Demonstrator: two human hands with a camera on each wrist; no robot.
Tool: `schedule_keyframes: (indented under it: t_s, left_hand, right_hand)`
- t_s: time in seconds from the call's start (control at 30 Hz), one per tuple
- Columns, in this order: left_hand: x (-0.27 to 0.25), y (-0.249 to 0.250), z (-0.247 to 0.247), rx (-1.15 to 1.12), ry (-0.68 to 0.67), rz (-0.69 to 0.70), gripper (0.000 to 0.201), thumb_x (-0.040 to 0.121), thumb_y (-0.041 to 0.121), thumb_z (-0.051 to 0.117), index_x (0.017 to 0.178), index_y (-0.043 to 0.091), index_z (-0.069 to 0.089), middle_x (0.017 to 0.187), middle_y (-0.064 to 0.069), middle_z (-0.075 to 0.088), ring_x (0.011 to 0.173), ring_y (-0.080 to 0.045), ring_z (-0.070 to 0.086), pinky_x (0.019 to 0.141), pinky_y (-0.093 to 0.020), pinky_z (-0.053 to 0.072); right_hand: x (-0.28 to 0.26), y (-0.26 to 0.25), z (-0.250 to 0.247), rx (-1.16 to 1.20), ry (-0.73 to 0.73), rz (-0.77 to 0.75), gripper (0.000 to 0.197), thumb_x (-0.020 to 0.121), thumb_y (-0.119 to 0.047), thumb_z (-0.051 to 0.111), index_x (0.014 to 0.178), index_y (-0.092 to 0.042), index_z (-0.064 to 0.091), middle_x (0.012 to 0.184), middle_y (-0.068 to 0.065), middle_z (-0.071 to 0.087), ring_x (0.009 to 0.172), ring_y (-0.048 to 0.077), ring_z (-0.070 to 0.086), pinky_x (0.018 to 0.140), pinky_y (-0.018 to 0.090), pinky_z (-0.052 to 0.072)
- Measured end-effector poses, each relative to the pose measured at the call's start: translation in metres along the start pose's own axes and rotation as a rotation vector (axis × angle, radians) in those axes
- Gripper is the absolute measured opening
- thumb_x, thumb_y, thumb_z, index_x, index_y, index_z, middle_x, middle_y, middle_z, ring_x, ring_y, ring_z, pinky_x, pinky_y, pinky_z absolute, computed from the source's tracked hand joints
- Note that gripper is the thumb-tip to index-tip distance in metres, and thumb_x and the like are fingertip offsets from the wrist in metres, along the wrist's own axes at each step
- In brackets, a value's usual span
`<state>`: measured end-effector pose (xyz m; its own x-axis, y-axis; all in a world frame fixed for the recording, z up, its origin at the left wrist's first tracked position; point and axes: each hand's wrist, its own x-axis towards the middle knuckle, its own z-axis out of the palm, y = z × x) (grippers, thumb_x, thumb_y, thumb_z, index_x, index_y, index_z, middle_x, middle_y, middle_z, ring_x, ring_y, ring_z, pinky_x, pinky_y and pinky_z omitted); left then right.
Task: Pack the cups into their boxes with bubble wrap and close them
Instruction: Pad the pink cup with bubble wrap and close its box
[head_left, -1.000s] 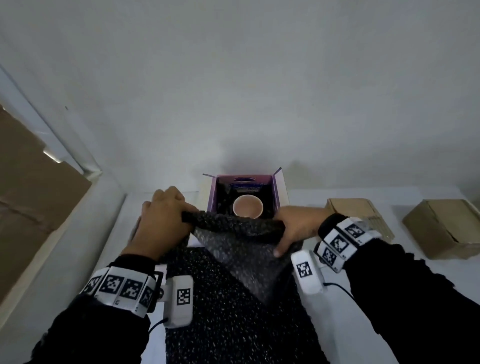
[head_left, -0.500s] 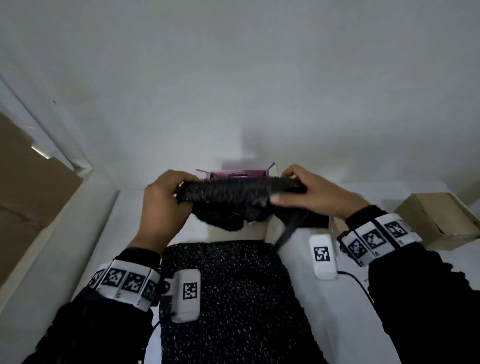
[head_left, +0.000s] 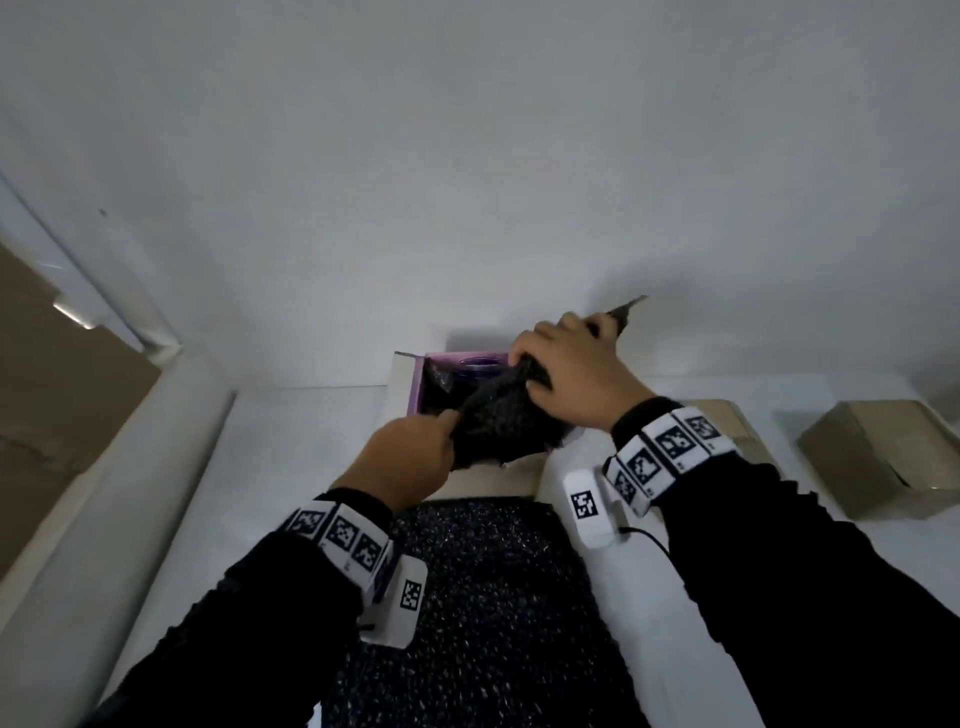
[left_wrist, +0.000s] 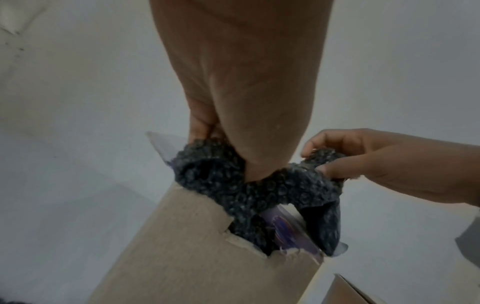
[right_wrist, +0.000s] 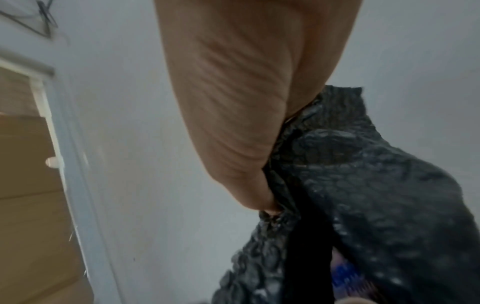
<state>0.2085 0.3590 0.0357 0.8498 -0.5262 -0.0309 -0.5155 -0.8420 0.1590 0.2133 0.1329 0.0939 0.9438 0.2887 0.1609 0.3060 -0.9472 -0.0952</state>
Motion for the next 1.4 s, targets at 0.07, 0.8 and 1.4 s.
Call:
schedule_keyframes:
  t_s: [0.07,0.8,1.4]
  left_hand:
    - [0.005,0.002,0.004,0.143,-0.137,0.014,0.034,0.097,0.026,0.041,0.129,0.020,0.049,0.102,-0.011,0.065,0.102,-0.031,0.056,0.103,-0.046,0.035]
    - [0.042,-0.011,0.019,0.255,-0.086,0.156,0.028,0.088,0.027,0.057,0.114,0.033,0.067,0.113,0.002,0.056,0.103,-0.022,0.052,0.078,-0.032,0.036]
    - [0.048,0.005,0.040,0.267,-0.194,-0.037,0.040,0.092,0.043,0.057,0.117,0.013,0.059,0.114,-0.004,0.061,0.105,-0.025,0.055,0.072,-0.035,0.041]
  right_hand:
    - [0.003,-0.004,0.013,-0.040,-0.098,-0.033,0.034,0.085,-0.025,0.055,0.117,-0.036,0.056,0.118,-0.012,0.056,0.116,0.018,0.040,0.103,0.046,0.014]
    - [0.010,-0.012,0.061,-0.176,-0.364,-0.106,0.020,0.085,-0.019,0.059,0.093,-0.034,0.070,0.118,-0.002,0.047,0.117,0.028,0.035,0.098,0.044,0.027]
    - [0.008,-0.005,0.069,-0.217,-0.255,0.026,0.030,0.083,-0.023,0.061,0.112,-0.018,0.060,0.118,0.010,0.053,0.111,0.034,0.045,0.089,0.041,0.044]
